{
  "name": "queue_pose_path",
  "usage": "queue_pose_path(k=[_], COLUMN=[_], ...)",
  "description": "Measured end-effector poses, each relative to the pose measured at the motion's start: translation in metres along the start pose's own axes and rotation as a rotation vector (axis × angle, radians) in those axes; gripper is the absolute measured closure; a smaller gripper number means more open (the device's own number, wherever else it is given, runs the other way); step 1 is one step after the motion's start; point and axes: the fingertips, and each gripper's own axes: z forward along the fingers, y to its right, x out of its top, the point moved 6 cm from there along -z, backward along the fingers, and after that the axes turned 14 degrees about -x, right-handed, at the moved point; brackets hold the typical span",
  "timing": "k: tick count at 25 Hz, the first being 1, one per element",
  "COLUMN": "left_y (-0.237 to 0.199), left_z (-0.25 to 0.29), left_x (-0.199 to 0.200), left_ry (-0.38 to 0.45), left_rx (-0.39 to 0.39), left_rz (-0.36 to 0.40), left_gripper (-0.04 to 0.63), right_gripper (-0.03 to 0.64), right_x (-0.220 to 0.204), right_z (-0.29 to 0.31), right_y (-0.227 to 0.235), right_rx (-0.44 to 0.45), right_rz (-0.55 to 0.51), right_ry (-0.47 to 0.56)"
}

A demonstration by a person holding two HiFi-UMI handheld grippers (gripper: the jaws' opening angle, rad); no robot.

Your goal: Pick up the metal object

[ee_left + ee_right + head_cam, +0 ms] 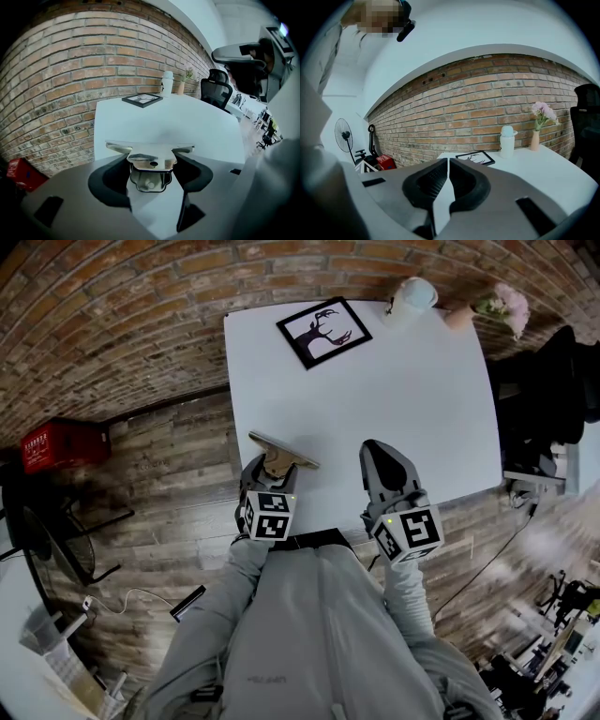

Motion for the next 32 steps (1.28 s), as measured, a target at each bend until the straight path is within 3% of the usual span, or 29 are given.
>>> queue_pose_path(k=[14,26,32], left_y=[-0.014,-0.015,-0.022], left_z=[-0.044,-0.111,-0.145], left_x=[0.049,0.105,0.114], left_ry=[0.151,0.367,0.453], left_rx=[0.047,0.091,0.111], left_rz=[0.018,0.084,0.065], left_gripper=[0.295,0.295,0.295], right_gripper=[0.591,0.591,0.592], right_x=[0.017,0.038,0.046], right_z=[-0.006,-0.004,0.001], right_y=[-0.004,-0.013,-0.021], right_rx=[0.02,0.051,0.096], right_rz=[-0.033,-0.063,-0.082], right_ry=[0.049,0.122,0.136])
